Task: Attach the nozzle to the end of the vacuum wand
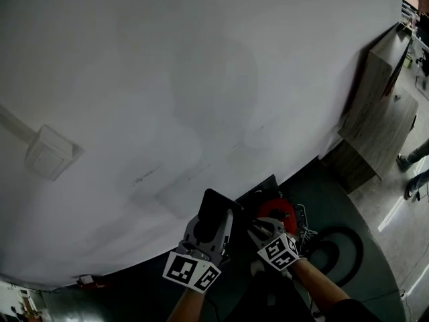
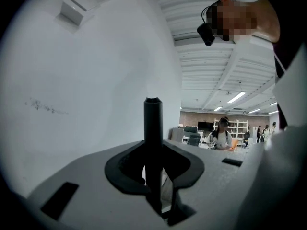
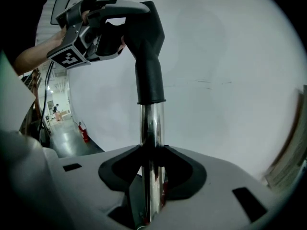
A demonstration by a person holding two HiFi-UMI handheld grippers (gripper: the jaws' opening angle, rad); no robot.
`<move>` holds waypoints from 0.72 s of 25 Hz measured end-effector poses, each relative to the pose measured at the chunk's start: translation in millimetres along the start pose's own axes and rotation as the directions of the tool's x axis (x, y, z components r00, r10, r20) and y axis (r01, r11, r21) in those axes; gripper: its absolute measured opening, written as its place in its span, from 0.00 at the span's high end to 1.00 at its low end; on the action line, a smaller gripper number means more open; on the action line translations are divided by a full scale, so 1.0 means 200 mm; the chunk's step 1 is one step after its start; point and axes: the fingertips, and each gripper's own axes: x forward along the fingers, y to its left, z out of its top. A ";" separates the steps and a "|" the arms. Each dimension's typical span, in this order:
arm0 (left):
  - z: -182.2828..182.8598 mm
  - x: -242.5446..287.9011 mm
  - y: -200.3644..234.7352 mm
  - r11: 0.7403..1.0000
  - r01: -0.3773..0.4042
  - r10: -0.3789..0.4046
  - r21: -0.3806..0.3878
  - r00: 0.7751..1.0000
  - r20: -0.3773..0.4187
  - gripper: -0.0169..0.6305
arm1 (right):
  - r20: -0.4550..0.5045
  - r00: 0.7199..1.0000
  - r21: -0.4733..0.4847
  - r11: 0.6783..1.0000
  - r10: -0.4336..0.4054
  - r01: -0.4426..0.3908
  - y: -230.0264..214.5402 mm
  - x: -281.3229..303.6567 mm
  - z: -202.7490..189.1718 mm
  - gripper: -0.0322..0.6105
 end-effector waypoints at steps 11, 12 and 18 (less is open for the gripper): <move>-0.02 0.00 0.11 0.993 -0.023 0.022 -0.117 1.000 -0.011 0.84 | 0.008 1.000 -0.012 1.000 0.013 -0.013 0.05 -0.01 -0.01 0.71; -0.02 -0.01 0.15 0.987 -0.024 0.024 -0.160 1.000 -0.005 0.84 | 0.011 1.000 -0.013 1.000 0.013 -0.013 0.06 -0.01 -0.01 0.71; -0.06 -0.02 0.29 0.937 -0.015 0.022 -0.348 1.000 0.016 0.84 | 0.025 1.000 -0.019 1.000 0.011 -0.010 0.08 -0.04 -0.02 0.71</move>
